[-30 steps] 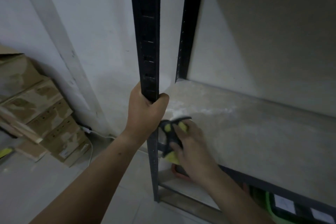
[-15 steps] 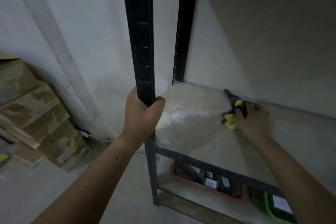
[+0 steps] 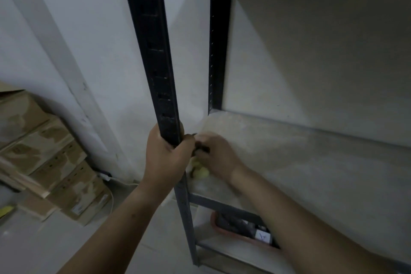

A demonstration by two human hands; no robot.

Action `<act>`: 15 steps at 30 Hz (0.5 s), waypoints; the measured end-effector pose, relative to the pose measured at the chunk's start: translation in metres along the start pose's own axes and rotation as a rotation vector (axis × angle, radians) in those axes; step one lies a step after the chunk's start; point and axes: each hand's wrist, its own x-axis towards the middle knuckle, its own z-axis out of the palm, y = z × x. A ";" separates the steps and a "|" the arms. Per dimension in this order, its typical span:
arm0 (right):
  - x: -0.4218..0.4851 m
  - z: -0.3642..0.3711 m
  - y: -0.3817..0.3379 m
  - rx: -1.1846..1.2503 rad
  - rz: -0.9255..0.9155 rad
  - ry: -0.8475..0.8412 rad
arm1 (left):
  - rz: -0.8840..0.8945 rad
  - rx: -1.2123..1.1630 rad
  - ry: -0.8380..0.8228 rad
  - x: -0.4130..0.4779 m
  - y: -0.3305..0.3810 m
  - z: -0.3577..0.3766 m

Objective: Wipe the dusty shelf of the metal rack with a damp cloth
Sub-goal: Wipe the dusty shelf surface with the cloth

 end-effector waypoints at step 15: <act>0.046 -0.013 0.067 -0.406 0.147 0.104 | 0.044 0.013 -0.018 0.001 -0.007 -0.001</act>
